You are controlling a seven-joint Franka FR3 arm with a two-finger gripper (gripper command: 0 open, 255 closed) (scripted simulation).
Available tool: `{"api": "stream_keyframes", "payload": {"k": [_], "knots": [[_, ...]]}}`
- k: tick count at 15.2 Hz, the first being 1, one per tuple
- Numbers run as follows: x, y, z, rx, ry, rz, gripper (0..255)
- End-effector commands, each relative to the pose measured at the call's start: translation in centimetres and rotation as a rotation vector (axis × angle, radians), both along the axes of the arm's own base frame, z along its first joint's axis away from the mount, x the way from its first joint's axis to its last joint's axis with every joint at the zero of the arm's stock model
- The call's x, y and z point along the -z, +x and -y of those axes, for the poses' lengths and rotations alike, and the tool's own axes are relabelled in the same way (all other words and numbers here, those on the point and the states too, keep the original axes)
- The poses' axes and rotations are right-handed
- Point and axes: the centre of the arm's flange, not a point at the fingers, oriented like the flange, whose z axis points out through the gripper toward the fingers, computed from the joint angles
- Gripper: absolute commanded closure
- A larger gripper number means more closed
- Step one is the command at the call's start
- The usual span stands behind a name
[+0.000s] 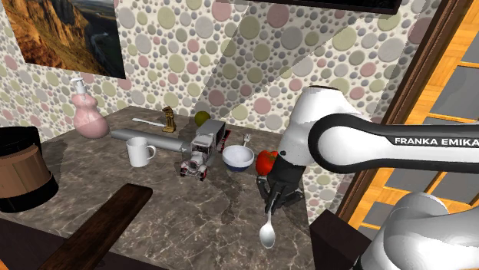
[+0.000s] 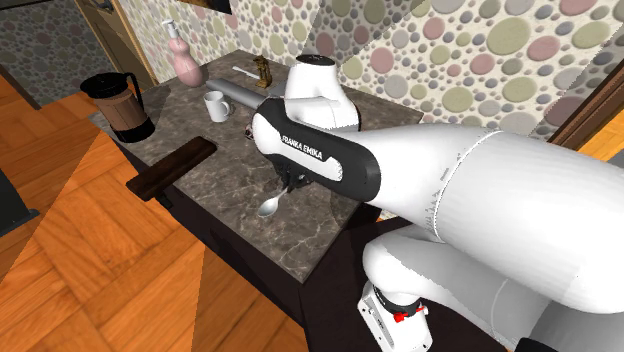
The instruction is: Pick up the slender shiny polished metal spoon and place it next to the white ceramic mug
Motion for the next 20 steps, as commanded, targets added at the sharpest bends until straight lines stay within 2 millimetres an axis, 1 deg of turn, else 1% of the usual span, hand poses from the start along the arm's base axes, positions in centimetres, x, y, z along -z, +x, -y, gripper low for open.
{"api": "stream_keyframes", "payload": {"k": [1,11,12,20], "knots": [[-1.1,0.0,0.1,0.000,0.000,0.000,255],[-6.3,0.0,0.1,0.000,0.000,0.000,255],[-6.5,0.0,0.1,0.000,0.000,0.000,255],[-6.5,9.6,-4.2,0.000,0.000,0.000,255]]}}
